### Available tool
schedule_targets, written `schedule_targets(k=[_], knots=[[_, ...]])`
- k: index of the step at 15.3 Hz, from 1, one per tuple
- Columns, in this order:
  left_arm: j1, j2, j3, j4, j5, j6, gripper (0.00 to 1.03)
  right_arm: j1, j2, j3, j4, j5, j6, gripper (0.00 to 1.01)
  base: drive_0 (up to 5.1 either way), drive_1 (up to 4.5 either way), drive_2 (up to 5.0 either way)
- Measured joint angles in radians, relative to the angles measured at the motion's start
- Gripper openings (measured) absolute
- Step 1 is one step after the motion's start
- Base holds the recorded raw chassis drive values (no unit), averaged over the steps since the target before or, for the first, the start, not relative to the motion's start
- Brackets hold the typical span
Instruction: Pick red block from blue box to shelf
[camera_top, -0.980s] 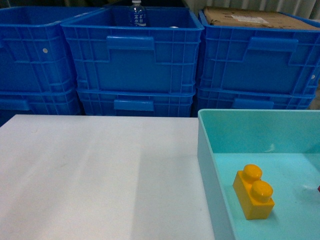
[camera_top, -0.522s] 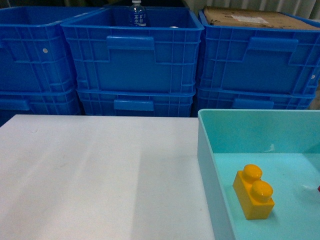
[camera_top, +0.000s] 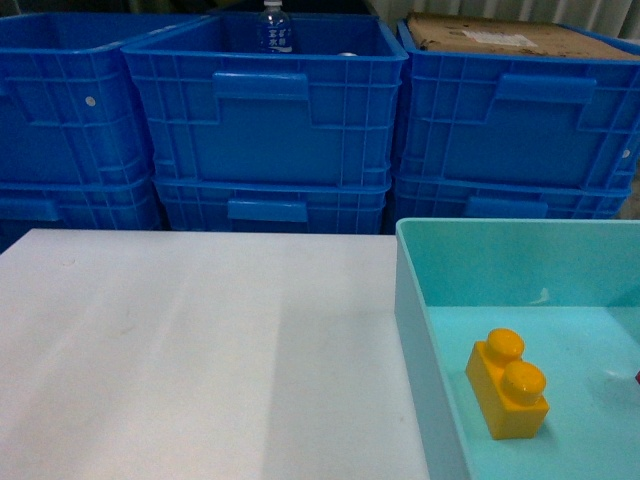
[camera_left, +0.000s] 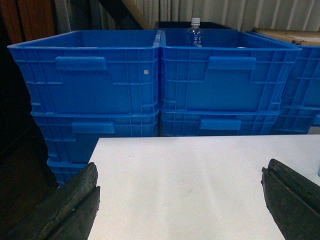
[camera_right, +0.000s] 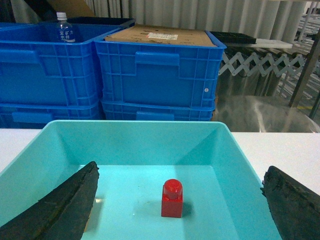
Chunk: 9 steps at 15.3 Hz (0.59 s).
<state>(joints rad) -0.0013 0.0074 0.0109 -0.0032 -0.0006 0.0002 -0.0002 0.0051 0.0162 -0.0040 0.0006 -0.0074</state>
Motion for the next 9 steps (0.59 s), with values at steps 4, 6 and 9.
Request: schedule_targets(k=[4,6,9], knots=[[0.000,0.000,0.000,0.000,0.000,0.000,0.98,0.000,0.000,0.000,0.000,0.000,0.000,0.88,0.0,0.00,0.0],[0.000,0.000,0.000,0.000,0.000,0.000,0.98,0.000,0.000,0.000,0.000,0.000,-0.001,0.77,0.0,0.00,0.0],[0.000,0.000,0.000,0.000,0.000,0.000,0.98,0.000,0.000,0.000,0.000,0.000,0.000,0.98,0.0,0.00,0.0]])
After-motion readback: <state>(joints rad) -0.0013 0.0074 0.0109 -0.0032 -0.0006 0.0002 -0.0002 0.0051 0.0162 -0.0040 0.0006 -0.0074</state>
